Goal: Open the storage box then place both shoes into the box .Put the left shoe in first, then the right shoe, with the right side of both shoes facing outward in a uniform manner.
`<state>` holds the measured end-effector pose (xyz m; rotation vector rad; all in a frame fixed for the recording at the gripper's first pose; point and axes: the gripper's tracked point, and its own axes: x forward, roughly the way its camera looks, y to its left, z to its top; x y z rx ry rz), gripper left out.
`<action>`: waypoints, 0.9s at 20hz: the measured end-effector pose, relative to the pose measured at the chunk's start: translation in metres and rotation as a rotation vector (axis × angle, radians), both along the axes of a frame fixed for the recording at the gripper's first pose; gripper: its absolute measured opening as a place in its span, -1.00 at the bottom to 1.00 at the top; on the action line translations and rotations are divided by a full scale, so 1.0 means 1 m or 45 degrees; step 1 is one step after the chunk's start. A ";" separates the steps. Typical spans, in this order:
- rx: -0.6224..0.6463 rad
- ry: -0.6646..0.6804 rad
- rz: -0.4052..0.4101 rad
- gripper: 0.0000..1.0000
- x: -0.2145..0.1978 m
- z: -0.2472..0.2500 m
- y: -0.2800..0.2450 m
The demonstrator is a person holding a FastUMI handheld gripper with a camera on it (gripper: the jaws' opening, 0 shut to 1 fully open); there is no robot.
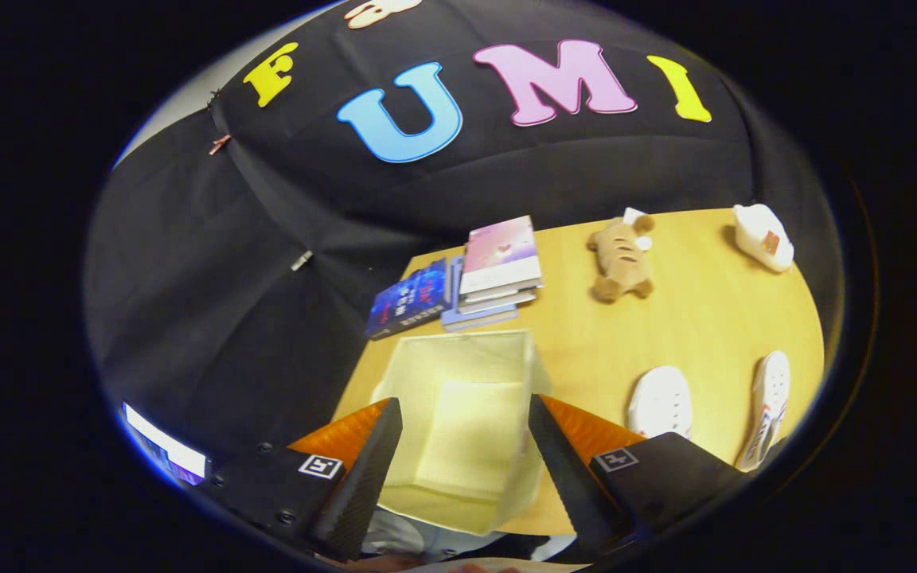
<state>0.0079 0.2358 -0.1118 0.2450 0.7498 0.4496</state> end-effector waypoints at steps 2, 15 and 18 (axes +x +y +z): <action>-0.049 0.003 -0.040 0.96 0.002 -0.012 -0.038; -0.464 0.213 -0.042 0.97 -0.004 -0.157 -0.201; -0.545 0.269 0.036 0.98 -0.010 -0.188 -0.214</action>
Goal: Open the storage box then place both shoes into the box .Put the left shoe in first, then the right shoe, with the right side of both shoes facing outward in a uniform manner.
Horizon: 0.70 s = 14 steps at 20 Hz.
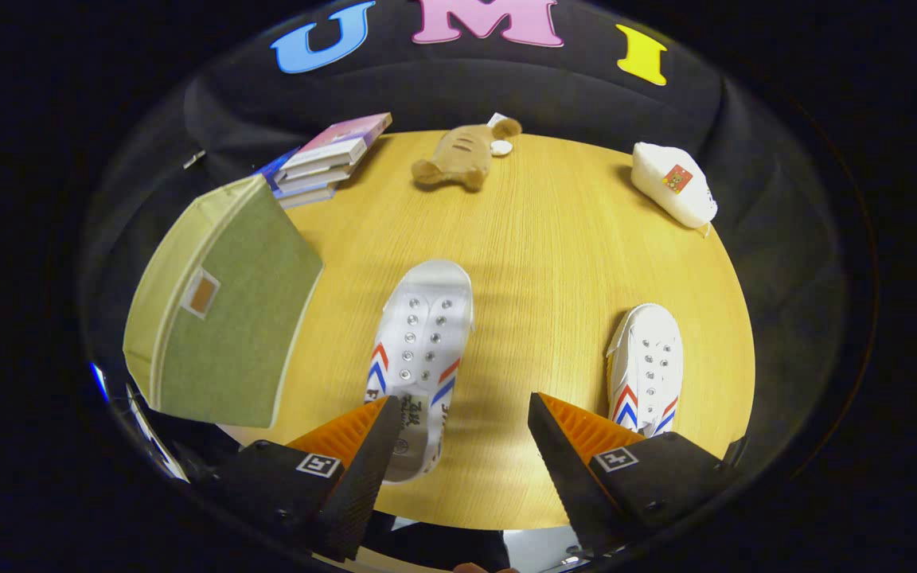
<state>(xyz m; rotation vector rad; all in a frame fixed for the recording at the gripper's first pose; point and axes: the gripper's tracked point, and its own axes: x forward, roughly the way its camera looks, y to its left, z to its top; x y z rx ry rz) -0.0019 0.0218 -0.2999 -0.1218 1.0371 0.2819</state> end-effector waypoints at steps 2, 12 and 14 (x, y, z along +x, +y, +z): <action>-0.006 0.031 0.018 0.98 0.000 -0.014 -0.001; 0.058 0.136 0.057 0.44 0.017 -0.051 0.023; 0.094 0.144 0.050 0.01 0.014 -0.050 0.032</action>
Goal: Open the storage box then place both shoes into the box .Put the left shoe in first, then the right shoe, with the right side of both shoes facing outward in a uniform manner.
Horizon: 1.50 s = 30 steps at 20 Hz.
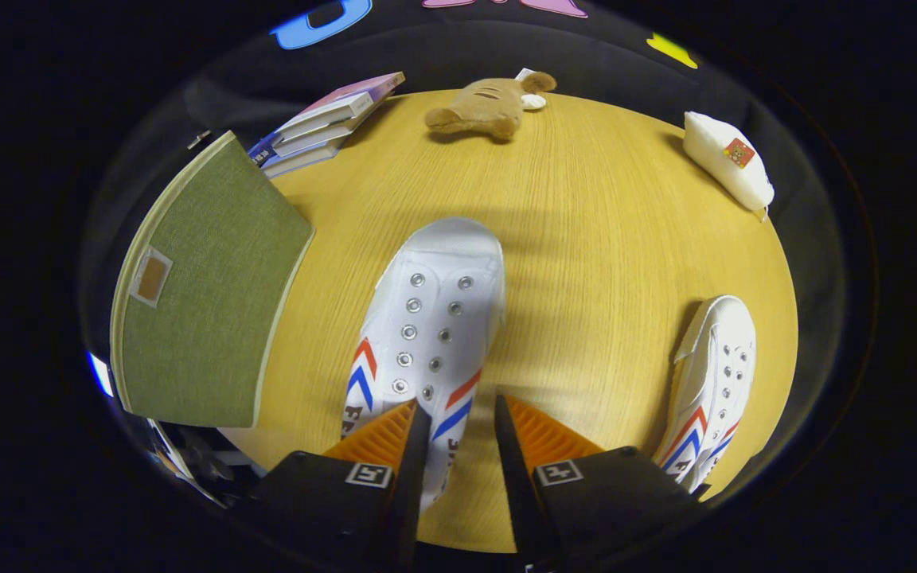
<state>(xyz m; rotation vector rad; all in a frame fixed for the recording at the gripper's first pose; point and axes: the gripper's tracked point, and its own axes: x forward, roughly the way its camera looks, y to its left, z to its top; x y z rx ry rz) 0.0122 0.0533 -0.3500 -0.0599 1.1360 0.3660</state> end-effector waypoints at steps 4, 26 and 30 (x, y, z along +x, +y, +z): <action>0.022 0.024 -0.084 -0.56 -0.001 -0.001 -0.001; 0.296 -0.105 -0.481 -0.88 -0.006 0.169 0.026; 0.382 -0.128 -0.483 -0.88 -0.014 0.205 0.066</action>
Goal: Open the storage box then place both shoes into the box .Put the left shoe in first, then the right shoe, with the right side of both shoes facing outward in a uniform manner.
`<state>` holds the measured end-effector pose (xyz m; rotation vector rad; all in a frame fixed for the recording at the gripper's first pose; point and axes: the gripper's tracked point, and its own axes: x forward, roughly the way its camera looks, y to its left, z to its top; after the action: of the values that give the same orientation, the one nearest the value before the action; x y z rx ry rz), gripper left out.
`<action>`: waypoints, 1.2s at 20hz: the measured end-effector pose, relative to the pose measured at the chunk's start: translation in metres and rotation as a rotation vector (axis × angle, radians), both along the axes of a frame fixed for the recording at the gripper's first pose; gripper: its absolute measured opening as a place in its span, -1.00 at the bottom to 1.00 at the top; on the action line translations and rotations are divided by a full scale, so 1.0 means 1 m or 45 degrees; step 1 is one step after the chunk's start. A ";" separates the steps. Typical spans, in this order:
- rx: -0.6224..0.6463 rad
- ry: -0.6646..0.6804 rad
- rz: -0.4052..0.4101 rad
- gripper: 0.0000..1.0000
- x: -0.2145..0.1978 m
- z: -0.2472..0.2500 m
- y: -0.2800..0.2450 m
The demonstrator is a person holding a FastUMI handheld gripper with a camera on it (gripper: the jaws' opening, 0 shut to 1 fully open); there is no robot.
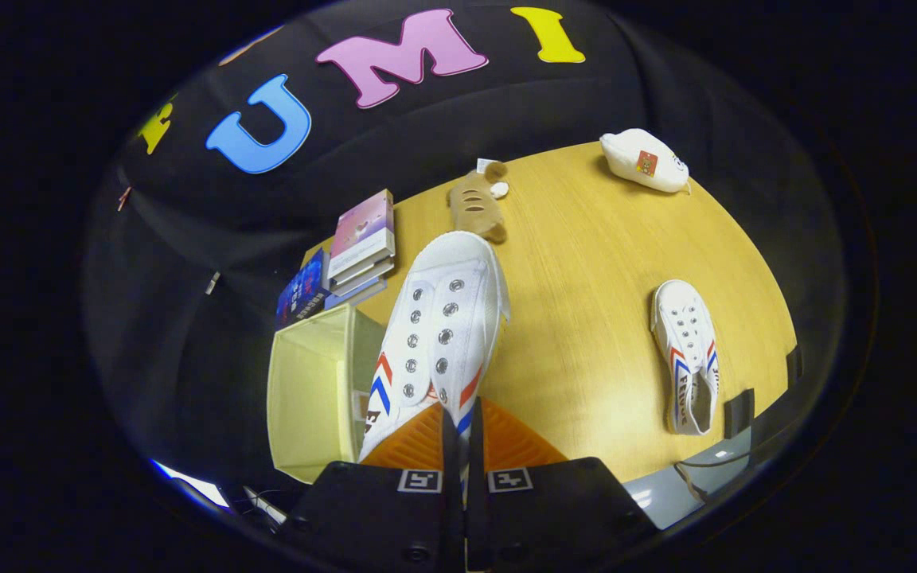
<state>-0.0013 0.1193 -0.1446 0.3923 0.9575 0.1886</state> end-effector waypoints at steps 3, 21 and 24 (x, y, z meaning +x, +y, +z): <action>0.051 -0.017 0.023 -0.88 -0.008 0.017 0.035; 0.043 0.091 0.376 -0.88 -0.038 -0.036 0.221; 0.005 0.141 0.373 -0.87 -0.038 -0.054 0.232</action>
<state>-0.0388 0.3512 -0.1987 0.2666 1.1224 0.4386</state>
